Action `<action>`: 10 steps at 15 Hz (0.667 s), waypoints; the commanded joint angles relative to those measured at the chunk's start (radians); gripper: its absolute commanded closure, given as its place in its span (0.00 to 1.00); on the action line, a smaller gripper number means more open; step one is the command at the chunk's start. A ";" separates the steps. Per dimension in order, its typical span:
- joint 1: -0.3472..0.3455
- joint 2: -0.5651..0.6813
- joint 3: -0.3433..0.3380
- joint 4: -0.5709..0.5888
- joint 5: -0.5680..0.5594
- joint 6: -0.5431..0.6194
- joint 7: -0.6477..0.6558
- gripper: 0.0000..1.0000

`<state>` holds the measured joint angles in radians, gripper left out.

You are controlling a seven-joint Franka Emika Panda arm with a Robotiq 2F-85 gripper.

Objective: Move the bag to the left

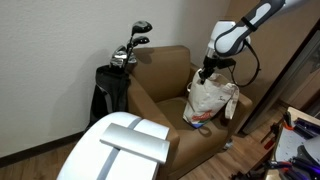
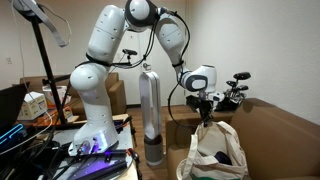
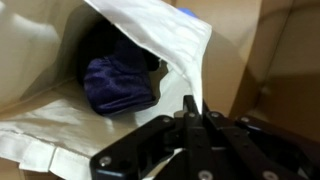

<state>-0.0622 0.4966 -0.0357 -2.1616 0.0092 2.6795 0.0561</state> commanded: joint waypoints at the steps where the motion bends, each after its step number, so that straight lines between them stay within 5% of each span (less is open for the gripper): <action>1: 0.071 -0.062 0.000 -0.028 -0.043 0.028 0.001 0.98; 10: 0.146 -0.089 0.024 -0.017 -0.076 0.056 -0.012 0.98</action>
<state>0.0833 0.4357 -0.0247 -2.1613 -0.0517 2.7045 0.0555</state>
